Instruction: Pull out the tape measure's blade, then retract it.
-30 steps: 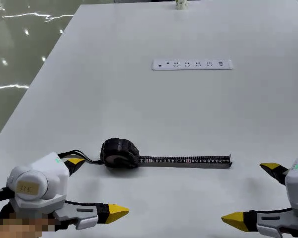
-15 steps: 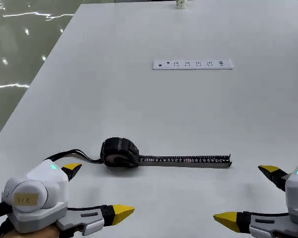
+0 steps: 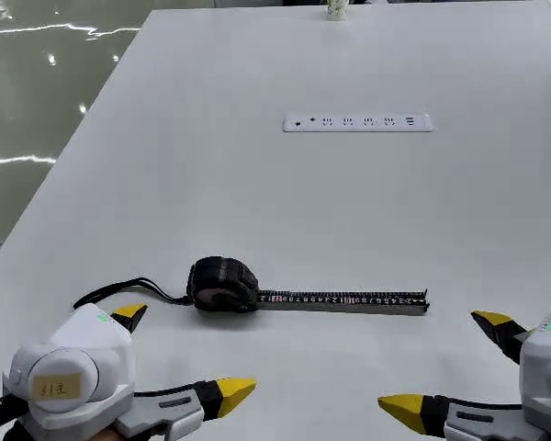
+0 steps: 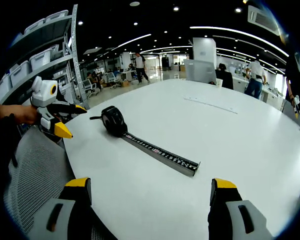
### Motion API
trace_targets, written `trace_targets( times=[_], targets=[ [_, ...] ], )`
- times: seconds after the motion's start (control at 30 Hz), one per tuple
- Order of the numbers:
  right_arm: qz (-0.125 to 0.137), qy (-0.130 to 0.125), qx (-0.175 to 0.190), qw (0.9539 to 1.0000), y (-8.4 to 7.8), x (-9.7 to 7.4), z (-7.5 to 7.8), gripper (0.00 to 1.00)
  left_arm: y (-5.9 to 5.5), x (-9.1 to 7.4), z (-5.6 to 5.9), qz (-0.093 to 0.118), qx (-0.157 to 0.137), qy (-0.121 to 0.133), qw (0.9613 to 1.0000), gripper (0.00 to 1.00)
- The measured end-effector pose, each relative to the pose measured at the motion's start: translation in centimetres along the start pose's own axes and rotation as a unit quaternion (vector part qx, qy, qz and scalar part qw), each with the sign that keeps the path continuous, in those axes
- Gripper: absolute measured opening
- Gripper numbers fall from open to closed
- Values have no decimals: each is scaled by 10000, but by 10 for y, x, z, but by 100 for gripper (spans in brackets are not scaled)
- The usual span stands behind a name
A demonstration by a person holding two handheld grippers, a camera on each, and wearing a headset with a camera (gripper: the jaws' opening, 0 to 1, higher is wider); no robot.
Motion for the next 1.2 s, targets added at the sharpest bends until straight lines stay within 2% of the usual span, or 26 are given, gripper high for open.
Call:
trace_targets(
  times=[0.2, 0.6, 1.0, 1.2],
  targets=[
    [43, -43, 28, 10000, 4, -1, -3, 99, -1, 0, 0, 48, -130, 115, 9998, 99],
    [71, -51, 40, 10000, 6, -1, -4, 98, -1, 1, 4, 8, -162, 100, 9998, 99],
    [76, -7, 21, 10000, 6, -2, -4, 98, 9, 0, 7, -12, -150, 127, 9998, 99],
    [74, 105, -20, 9999, 7, -1, -3, 98, 12, 3, 8, -75, -206, 155, 9996, 99]
  ],
)
Point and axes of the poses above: the centre of the closed fingertips' face, and the gripper's own axes: x roughly forward along the fingers, z roughly to its right, y roughly out of its top, the point moved 9 cm from there along -x, roughly backward along the fingers, and after that the axes turned 15 degrees about -x, right-handed, at the moved point
